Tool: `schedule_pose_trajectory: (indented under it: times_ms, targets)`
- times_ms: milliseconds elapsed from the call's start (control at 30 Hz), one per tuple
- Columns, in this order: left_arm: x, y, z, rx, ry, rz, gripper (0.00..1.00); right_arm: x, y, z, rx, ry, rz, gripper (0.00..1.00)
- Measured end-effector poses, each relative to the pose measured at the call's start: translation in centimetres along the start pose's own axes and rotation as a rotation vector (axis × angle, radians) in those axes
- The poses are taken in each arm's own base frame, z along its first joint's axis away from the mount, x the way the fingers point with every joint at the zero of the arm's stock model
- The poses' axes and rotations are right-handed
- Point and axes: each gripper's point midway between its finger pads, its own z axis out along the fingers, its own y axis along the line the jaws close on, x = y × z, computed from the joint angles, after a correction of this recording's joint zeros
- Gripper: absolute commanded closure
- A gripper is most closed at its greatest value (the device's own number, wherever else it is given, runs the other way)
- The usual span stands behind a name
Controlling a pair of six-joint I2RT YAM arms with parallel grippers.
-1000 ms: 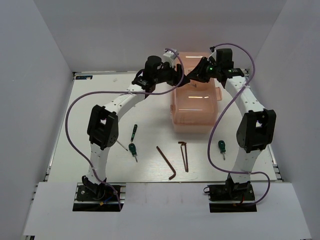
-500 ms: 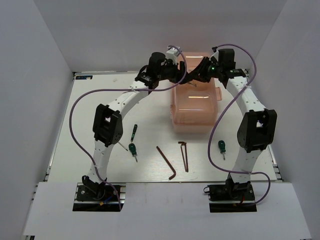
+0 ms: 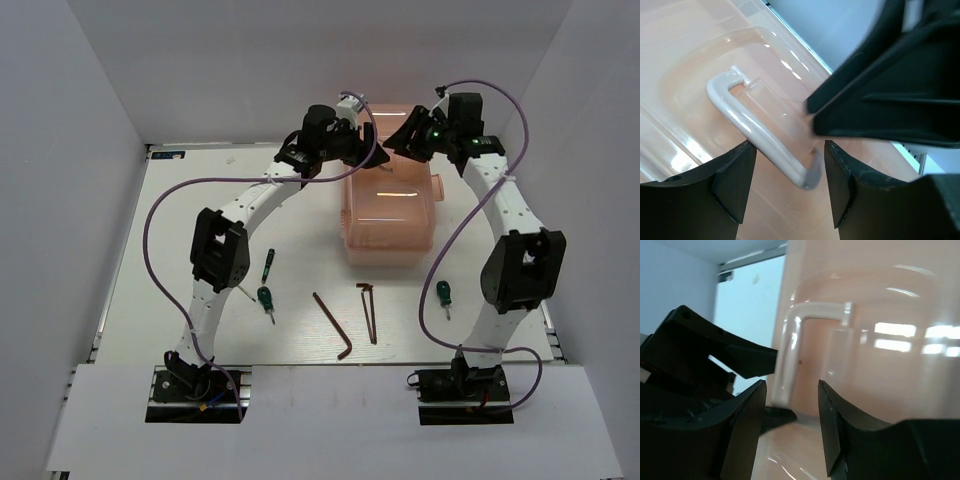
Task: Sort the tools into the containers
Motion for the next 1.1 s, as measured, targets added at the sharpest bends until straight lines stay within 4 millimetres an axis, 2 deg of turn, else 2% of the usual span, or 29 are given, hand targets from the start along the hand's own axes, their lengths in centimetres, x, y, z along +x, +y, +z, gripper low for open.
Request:
schedule_pose_trajectory:
  times_ms: [100,233,333,400,433,467,500,667,900,1100]
  targets:
    - [0.0,0.2,0.1,-0.020,-0.005,-0.017,0.36,-1.8,-1.1,-2.5,0.124,-0.090,-0.088,0.47]
    - [-0.2,0.6,0.1,-0.058,-0.019,-0.057,0.37,-4.0,-2.8,-7.7,0.254,-0.233,-0.182,0.44]
    - [-0.4,0.9,0.3,-0.087,-0.025,-0.097,0.40,-4.4,-6.0,-11.1,0.322,-0.290,-0.184,0.40]
    - [-0.6,1.1,0.6,-0.101,-0.032,-0.118,0.42,-4.3,-8.9,-12.0,0.351,-0.291,-0.159,0.39]
    - [-0.7,1.3,0.6,-0.108,-0.036,-0.129,0.43,-3.5,-11.6,-12.0,0.371,-0.263,-0.124,0.37]
    - [-0.7,1.3,0.7,-0.112,-0.039,-0.136,0.43,-3.3,-12.2,-11.9,0.376,-0.254,-0.114,0.37]
    - [-0.7,1.4,0.7,-0.119,-0.039,-0.145,0.45,-2.6,-13.7,-11.5,0.367,-0.219,-0.088,0.36]
    - [-0.5,1.8,0.6,-0.146,-0.037,-0.178,0.55,0.2,-18.6,-8.6,0.304,-0.079,0.005,0.35]
    - [-0.4,1.9,0.7,-0.148,-0.032,-0.192,0.57,2.5,-21.2,-5.8,0.236,0.012,0.056,0.33]
    - [-0.4,1.9,0.8,-0.137,-0.030,-0.199,0.58,3.1,-23.0,-3.8,0.212,0.049,0.090,0.35]
